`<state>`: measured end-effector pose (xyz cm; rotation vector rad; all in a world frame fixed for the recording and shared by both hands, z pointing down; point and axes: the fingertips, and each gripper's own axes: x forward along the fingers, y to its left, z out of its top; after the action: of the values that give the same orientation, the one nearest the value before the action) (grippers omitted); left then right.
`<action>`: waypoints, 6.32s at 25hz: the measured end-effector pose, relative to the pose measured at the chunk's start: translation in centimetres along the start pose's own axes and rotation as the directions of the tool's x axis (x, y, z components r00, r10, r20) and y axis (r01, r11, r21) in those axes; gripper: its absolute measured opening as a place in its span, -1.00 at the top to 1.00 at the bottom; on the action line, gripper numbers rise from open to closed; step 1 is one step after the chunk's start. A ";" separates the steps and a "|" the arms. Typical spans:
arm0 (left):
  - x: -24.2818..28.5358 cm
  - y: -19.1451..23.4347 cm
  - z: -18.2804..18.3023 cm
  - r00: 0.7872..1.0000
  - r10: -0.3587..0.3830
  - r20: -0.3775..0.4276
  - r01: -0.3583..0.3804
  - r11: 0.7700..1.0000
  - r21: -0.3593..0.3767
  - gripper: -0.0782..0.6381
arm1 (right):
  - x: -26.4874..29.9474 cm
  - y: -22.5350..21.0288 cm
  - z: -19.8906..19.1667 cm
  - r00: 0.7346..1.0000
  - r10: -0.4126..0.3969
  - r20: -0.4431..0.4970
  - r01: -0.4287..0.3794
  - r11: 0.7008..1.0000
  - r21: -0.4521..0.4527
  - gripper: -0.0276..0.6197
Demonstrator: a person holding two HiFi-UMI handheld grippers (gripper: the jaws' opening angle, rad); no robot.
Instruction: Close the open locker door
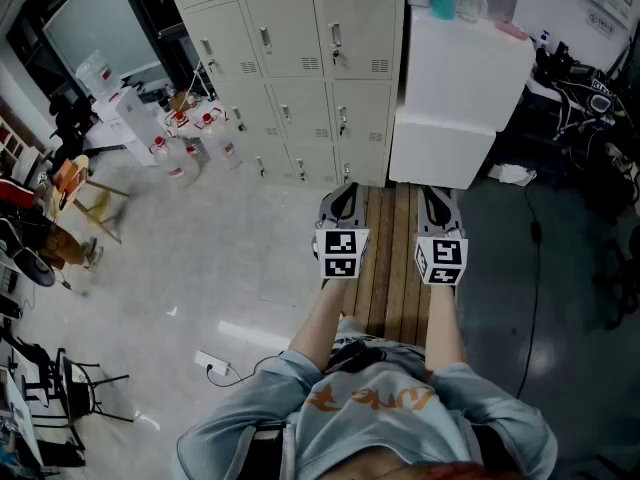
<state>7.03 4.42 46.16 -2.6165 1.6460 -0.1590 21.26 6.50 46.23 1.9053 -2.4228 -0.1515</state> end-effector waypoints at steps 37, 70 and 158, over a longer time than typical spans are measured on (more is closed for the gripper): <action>8.8 7.1 4.5 0.998 0.002 0.070 0.008 0.991 -0.136 0.73 | 11.7 -1.2 4.8 0.985 0.098 0.143 -0.109 0.991 0.074 0.78; 33.2 18.2 17.5 0.935 -0.279 0.218 0.300 0.952 -0.066 0.73 | 38.0 -10.4 22.5 0.953 -0.001 0.302 0.009 1.000 -0.026 0.77; 55.9 39.2 25.1 0.913 -0.188 0.362 0.154 0.980 0.122 0.73 | 73.6 -3.9 28.3 0.924 0.033 0.380 0.061 0.971 -0.231 0.78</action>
<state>-1.24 -63.35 20.98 -2.5205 1.2550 0.2395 4.67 -64.71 16.40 1.9288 -2.4665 -0.8520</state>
